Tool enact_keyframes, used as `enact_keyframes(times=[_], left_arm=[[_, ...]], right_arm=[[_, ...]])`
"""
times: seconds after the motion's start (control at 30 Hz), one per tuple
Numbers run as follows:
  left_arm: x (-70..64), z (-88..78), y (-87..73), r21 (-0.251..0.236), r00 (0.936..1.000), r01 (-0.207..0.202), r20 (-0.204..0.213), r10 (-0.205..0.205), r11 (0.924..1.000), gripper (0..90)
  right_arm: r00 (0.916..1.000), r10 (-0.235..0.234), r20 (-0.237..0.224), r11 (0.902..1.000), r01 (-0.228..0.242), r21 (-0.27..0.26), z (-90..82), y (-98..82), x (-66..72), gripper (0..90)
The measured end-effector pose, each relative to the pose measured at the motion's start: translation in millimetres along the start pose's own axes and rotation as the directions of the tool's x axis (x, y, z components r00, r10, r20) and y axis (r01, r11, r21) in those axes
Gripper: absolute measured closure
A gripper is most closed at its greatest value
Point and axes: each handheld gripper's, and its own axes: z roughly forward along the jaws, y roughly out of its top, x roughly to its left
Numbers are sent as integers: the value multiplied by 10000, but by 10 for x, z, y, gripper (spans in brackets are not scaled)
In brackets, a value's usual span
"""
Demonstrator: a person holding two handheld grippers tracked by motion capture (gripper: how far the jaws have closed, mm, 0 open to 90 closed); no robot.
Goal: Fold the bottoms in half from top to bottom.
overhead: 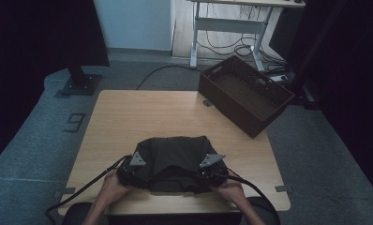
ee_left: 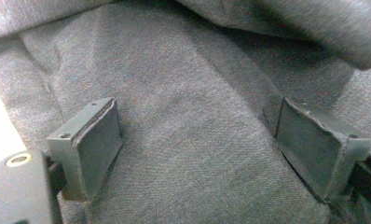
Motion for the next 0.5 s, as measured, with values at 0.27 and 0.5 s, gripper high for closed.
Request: enact_keyframes(times=[0.27, 0.5], left_arm=[[29, -13, -70, -243, 9990, 444, 33, -444, 9987, 140], [105, -286, -5, -909, 9978, 631, 235, -612, 9939, 145]], right_arm=[[9992, 391, 74, 9990, -389, -241, -47, -183, -33, 749], [9975, 640, -309, 9959, -658, -624, -194, -182, -35, 517]])
